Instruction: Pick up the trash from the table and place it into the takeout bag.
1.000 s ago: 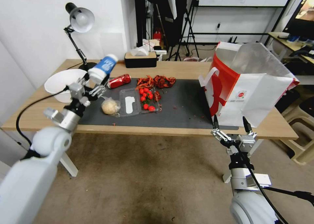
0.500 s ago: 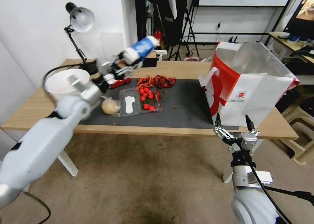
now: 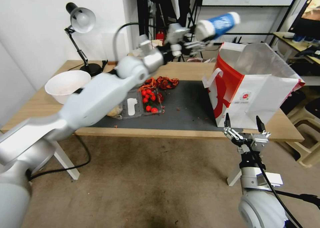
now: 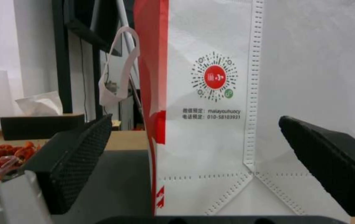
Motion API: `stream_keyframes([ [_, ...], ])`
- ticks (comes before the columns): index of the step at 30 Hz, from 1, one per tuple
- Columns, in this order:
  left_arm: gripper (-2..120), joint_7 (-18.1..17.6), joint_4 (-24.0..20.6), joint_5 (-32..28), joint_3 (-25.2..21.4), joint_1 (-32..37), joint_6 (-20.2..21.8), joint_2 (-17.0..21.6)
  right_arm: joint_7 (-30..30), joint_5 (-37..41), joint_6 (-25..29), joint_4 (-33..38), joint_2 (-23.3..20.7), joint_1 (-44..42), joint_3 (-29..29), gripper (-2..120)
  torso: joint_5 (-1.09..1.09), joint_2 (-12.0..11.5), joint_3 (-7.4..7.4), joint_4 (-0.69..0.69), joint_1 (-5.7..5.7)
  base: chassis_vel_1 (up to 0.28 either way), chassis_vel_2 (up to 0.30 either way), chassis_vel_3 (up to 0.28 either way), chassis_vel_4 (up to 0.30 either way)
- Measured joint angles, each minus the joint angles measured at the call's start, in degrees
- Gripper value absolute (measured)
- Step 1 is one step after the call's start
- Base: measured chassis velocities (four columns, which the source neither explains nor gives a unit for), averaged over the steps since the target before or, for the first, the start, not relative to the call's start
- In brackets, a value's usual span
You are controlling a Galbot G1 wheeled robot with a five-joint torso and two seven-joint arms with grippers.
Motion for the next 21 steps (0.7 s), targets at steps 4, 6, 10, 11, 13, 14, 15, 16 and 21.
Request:
stream_keyframes([
  [4,64,4.31,1.63,-3.93,1.95,-3.1,-1.88,2.63,0.09,0.05,0.02,0.02,-0.06,-0.05,0.19,100,0.02,0.0,0.0,0.01,0.0,0.0,0.0,0.0,0.0],
  [6,64,6.01,2.3,-5.77,3.0,-4.53,-2.32,3.71,0.12,0.08,0.02,0.02,-0.13,-0.08,0.26,100,0.0,0.0,0.0,0.02,0.0,0.0,0.0,0.0,0.0],
  [10,64,10.0,4.32,-11.73,7.53,-9.54,-3.34,6.79,0.25,0.2,0.03,-0.08,-0.29,0.0,0.48,100,0.03,0.0,0.0,0.01,0.0,0.0,0.0,0.0,0.0],
  [11,64,10.98,5.07,-13.32,9.18,-11.22,-3.46,7.54,0.28,0.24,0.03,-0.14,-0.33,0.08,0.52,100,0.0,0.0,0.0,0.0,0.0,0.0,0.0,0.0,0.0],
  [13,63,11.64,5.67,-14.53,10.6,-12.76,-3.54,8.11,0.36,0.27,0.03,-0.19,-0.35,0.21,0.56,100,-0.01,0.0,0.0,0.01,0.0,0.0,0.0,0.0,0.0],
  [14,63,11.97,6.05,-15.33,11.76,-13.98,-3.55,8.47,0.4,0.27,0.02,-0.26,-0.36,0.37,0.55,100,0.0,0.0,0.0,0.01,0.01,0.0,0.0,0.0,0.0],
  [15,63,11.97,6.05,-15.33,11.76,-13.98,-3.55,8.47,0.4,0.27,0.02,-0.26,-0.36,0.37,0.55,100,0.0,0.0,0.0,0.01,0.01,0.0,0.0,0.0,0.0],
  [16,63,12.21,6.37,-15.95,12.8,-15.07,-3.57,8.71,0.43,0.27,0.02,-0.31,-0.36,0.47,0.56,100,0.02,0.0,0.0,0.02,0.0,0.0,0.0,0.0,0.0],
  [21,68,12.46,6.94,-16.98,14.57,-17.0,-3.57,9.02,0.48,0.27,-0.01,-0.39,-0.37,0.66,0.56,100,0.03,0.0,0.0,0.02,0.0,0.0,0.0,0.0,0.0],
])
